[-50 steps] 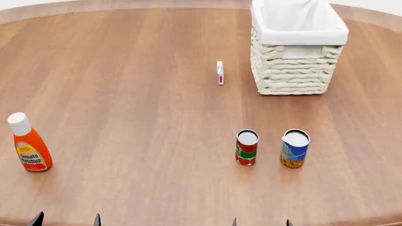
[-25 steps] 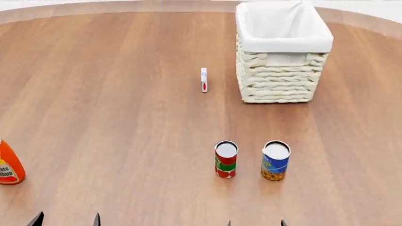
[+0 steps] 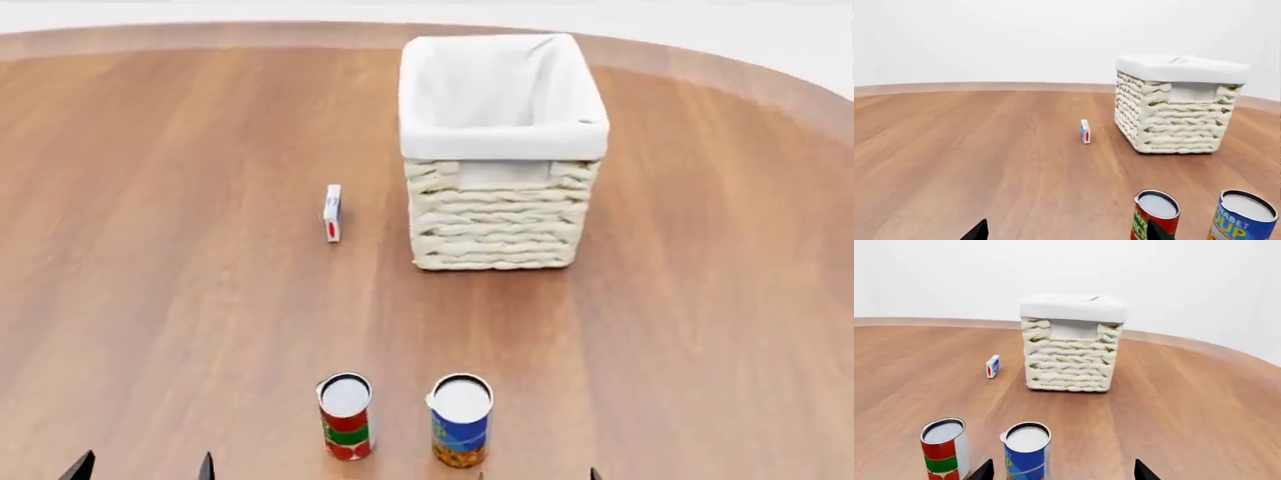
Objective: Pick up the cream cheese box, and put it in the basket.
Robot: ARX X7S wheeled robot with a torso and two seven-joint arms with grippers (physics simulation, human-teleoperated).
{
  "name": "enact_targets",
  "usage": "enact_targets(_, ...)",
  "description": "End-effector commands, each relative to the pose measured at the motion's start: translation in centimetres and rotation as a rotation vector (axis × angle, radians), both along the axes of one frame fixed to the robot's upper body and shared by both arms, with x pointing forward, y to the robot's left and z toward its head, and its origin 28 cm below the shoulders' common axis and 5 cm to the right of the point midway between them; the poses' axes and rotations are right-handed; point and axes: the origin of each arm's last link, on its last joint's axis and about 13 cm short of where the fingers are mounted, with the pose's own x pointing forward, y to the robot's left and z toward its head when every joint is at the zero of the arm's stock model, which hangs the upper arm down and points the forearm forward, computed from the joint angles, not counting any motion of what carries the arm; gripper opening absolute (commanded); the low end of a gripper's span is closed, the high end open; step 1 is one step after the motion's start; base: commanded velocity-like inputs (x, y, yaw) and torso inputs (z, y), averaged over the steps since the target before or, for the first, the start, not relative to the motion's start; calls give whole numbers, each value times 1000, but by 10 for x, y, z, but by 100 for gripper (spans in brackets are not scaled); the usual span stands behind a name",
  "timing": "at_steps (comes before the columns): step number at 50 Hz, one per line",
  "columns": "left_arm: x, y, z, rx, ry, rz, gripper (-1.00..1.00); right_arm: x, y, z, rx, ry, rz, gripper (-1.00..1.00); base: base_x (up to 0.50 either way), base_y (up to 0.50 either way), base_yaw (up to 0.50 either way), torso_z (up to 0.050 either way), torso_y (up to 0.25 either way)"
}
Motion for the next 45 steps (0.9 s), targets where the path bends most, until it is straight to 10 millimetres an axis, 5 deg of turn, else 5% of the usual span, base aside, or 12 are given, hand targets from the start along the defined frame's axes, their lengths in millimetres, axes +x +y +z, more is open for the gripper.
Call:
enact_targets(1,0,0,0,-7,4,-1,100,-1,1,-1,-30,-13,-2,100,438,-320,0,0,0)
enact_targets(45,0,-1,-2,4,4,-6,100,-3,3,-2,-141,-46,-39,100,439,-87,0,0,0)
